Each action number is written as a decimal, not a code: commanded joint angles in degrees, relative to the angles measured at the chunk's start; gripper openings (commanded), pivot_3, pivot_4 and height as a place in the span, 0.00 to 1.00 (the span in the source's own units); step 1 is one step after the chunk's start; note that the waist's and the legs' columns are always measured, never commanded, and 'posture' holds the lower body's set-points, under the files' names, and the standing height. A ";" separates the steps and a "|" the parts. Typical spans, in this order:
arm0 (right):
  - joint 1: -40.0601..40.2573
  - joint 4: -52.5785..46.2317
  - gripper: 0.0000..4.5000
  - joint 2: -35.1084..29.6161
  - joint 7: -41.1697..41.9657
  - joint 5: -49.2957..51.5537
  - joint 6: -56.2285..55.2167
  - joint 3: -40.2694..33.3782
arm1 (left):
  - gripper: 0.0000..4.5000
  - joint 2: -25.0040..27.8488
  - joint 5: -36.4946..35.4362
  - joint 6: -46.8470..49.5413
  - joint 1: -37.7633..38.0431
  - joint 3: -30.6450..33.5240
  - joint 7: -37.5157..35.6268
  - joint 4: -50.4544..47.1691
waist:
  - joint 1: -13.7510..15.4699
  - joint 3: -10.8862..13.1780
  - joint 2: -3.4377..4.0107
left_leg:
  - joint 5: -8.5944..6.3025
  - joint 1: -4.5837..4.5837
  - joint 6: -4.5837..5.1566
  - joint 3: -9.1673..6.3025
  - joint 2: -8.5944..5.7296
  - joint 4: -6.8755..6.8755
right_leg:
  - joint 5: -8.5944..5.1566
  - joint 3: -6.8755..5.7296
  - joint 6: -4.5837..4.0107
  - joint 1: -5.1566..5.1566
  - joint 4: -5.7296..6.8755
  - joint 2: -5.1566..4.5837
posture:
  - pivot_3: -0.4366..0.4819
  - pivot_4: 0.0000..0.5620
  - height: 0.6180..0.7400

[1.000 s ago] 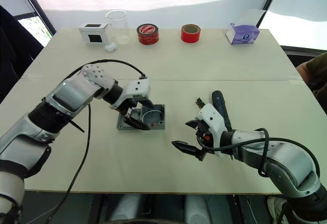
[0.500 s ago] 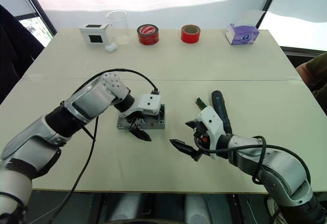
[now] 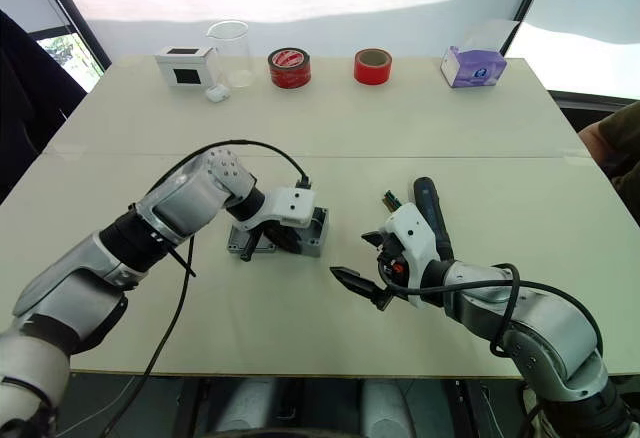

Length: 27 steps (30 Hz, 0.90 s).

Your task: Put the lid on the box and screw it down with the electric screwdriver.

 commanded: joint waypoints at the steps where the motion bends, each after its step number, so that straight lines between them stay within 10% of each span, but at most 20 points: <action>1: 0.42 -1.48 1.00 0.20 0.51 -0.29 -0.38 -1.31 | 0.01 -0.59 0.67 -1.87 0.49 0.63 -0.83 -0.08 | 0.40 0.00 -0.01 | 0.00 0.00 0.00 0.00 0.00 0.01 | 0.00 0.00 0.00 0.00 0.00 0.00 | 0.48 0.27 1.00; 11: 4.32 -3.45 1.00 -4.17 5.54 1.28 1.61 -2.67 | 0.01 -1.99 0.01 -30.23 -5.23 3.36 -8.28 11.50 | 0.83 0.02 -0.03 | 0.00 -0.03 0.00 0.00 -0.01 0.05 | 0.00 -0.02 0.00 -0.01 0.01 -0.02 | 0.48 0.27 1.00; 27: 8.96 -8.91 1.00 -2.27 -0.11 3.57 3.37 -6.42 | 0.01 -10.45 -0.89 -47.08 -12.59 -6.02 -11.28 31.24 | 0.60 0.03 -0.06 | 0.00 -0.05 0.01 -0.01 -0.02 0.06 | 0.01 -0.02 0.01 -0.04 0.03 -0.02 | 0.48 0.27 1.00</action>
